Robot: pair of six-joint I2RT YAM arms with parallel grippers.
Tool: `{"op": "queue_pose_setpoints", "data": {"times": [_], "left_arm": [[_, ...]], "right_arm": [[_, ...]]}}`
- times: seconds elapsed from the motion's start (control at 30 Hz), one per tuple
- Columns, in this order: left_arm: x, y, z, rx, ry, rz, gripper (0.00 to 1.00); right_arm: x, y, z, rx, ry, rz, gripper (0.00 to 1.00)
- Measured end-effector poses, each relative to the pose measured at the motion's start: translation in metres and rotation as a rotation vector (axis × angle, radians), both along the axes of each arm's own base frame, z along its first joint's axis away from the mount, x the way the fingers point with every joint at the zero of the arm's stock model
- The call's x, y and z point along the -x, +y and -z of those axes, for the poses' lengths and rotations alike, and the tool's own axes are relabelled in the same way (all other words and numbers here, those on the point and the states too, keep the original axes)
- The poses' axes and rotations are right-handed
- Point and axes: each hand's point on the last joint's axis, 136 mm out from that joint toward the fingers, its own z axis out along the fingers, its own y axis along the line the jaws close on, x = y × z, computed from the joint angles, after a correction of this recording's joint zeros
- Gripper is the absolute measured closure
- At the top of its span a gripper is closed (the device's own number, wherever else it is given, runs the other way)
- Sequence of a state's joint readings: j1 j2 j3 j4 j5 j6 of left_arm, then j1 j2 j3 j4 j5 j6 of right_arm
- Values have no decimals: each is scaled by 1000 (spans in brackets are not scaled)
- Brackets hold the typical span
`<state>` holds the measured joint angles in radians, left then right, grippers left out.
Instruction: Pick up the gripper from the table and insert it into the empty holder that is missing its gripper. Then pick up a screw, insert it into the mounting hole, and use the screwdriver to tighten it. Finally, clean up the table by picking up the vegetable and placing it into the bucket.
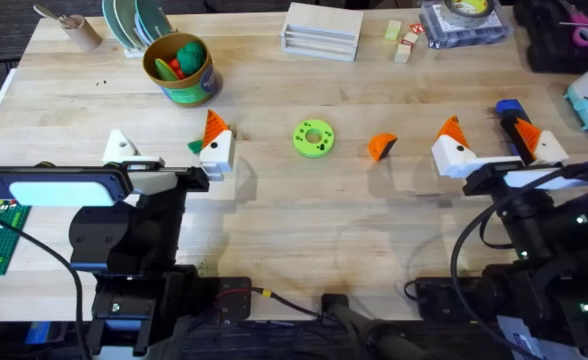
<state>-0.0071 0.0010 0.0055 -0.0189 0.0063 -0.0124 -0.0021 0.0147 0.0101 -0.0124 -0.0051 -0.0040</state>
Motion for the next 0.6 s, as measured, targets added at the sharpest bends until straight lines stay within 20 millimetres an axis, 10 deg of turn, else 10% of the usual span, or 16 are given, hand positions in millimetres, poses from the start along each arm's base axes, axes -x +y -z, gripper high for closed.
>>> {"op": "queue_pose_setpoints", "data": {"times": [0.6], "left_arm": [[0, 0, 0, 0, 0, 0, 8]], "right_arm": [[0, 0, 2, 0, 11, -2, 11]]}}
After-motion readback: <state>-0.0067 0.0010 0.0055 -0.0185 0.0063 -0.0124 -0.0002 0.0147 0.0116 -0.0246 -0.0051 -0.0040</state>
